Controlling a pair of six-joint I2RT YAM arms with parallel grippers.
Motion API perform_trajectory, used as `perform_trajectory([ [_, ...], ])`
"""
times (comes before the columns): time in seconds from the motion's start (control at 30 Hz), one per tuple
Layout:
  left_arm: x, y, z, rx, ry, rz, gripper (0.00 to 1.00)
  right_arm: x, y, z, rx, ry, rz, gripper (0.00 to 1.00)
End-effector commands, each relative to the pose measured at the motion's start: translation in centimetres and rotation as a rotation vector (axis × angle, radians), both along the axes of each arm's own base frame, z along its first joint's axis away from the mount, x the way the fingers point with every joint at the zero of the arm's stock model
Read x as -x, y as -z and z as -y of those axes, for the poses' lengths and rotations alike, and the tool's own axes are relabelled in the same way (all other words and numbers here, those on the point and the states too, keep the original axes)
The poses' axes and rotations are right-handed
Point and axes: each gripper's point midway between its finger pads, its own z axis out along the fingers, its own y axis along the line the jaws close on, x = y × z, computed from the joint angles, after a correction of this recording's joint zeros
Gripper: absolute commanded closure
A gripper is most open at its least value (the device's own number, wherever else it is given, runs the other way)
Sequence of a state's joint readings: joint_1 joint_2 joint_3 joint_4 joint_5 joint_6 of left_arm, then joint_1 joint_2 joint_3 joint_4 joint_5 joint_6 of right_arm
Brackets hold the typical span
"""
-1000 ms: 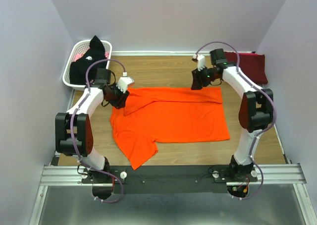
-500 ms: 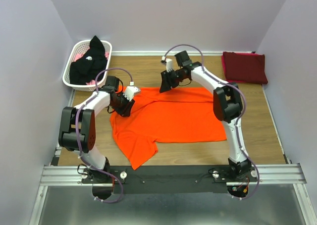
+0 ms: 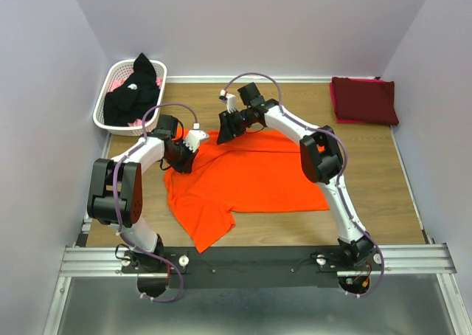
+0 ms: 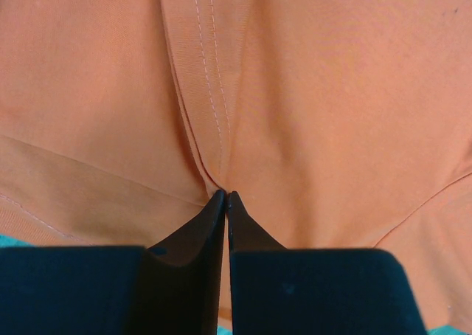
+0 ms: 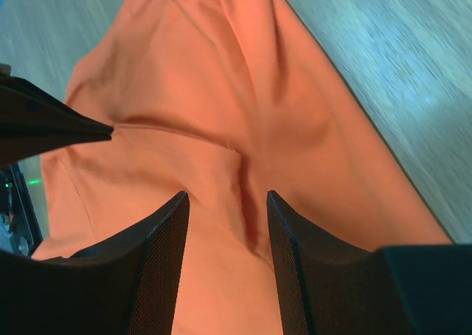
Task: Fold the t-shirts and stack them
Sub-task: Fold the flattened tshirt in 1/3 of the way
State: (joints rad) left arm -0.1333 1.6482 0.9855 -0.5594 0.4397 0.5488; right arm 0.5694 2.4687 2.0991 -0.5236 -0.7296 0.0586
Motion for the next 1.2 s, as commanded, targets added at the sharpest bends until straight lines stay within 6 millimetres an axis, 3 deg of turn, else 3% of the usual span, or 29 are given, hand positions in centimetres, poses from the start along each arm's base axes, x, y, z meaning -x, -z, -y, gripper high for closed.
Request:
perform_trajectory([
  [0.0, -0.1, -0.3, 0.5, 0.027, 0.007, 0.004, 0.89, 0.3, 0.8, -1.9, -0.031, -0.018, -0.015, 0.46],
  [0.37, -0.4, -0.4, 0.5, 0.027, 0.008, 0.009, 0.89, 1.2, 3.0, -3.0, -0.008, -0.037, -0.029, 0.47],
  [0.5, -0.4, -0.6, 0.5, 0.026, 0.008, 0.013, 0.89, 1.6, 1.9, -3.3, -0.023, -0.05, -0.018, 0.56],
  [0.67, -0.5, -1.3, 0.5, 0.028, 0.011, 0.024, 0.89, 1.8, 0.6, -3.4, -0.037, -0.056, -0.003, 0.58],
  [0.93, -0.8, -2.2, 0.6, 0.032, 0.008, 0.042, 0.95, 2.1, 0.1, -3.3, -0.043, -0.056, -0.011, 0.82],
  [1.1, -0.7, -3.3, 0.6, 0.039, 0.007, 0.055, 1.0, 2.4, -1.6, -3.3, -0.065, -0.063, -0.002, 0.98],
  [1.17, -0.5, -3.8, 0.6, 0.039, 0.01, 0.055, 1.0, 2.5, -2.1, -3.3, -0.07, -0.064, -0.001, 0.99],
])
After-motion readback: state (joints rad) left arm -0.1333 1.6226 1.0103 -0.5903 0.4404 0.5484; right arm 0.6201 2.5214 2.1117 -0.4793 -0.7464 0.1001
